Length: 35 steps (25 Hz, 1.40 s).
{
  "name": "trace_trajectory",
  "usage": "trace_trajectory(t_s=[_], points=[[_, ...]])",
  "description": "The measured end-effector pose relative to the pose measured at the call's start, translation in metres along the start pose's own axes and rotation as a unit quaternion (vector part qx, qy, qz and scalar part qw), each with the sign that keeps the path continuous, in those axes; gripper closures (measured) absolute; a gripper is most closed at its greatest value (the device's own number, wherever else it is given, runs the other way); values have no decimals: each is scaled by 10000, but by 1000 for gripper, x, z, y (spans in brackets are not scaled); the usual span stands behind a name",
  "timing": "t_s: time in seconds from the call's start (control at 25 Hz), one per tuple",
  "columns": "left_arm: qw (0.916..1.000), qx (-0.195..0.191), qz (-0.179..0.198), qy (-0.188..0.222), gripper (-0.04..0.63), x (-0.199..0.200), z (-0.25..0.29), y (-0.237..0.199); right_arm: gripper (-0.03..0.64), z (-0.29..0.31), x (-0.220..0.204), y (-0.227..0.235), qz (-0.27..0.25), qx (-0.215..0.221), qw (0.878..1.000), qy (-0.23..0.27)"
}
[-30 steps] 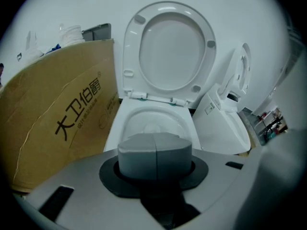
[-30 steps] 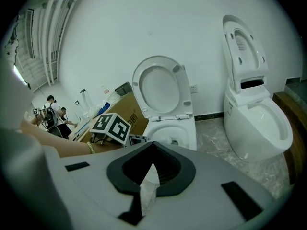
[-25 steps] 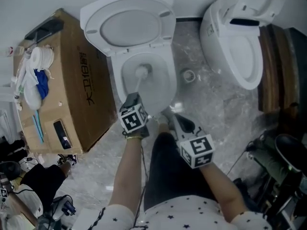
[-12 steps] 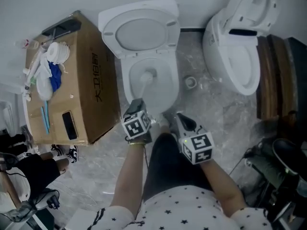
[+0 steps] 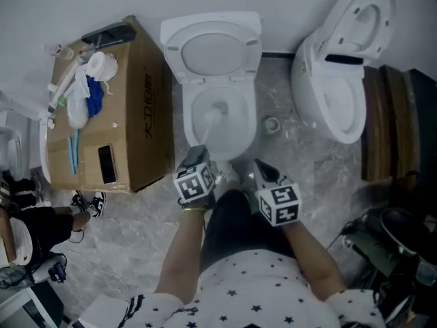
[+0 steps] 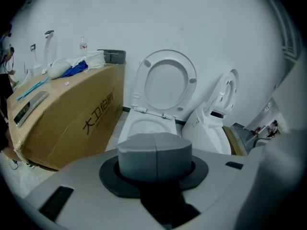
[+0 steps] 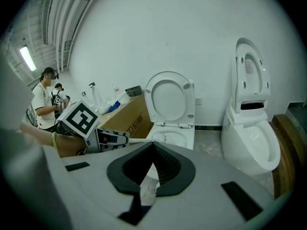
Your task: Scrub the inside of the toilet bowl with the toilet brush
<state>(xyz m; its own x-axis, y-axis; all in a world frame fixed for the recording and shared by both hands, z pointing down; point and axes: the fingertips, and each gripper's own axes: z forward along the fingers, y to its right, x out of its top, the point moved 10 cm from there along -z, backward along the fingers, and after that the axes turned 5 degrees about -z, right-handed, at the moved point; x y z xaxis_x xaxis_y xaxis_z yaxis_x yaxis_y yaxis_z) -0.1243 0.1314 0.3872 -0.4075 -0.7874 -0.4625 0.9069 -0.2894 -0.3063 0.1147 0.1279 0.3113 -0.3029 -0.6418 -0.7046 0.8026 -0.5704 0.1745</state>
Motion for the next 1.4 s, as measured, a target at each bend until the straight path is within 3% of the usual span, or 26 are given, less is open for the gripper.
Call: trace_trajectory(t_s=[0.84,1.4], points=[[9984,-312,-4,475,448,-35,-114,10,611,-61,5,-27,-405,259,9985,279],[9954,-446,89,847,448,-61,-175,6,611,-107,-13,-36,-611,321,9964,496]])
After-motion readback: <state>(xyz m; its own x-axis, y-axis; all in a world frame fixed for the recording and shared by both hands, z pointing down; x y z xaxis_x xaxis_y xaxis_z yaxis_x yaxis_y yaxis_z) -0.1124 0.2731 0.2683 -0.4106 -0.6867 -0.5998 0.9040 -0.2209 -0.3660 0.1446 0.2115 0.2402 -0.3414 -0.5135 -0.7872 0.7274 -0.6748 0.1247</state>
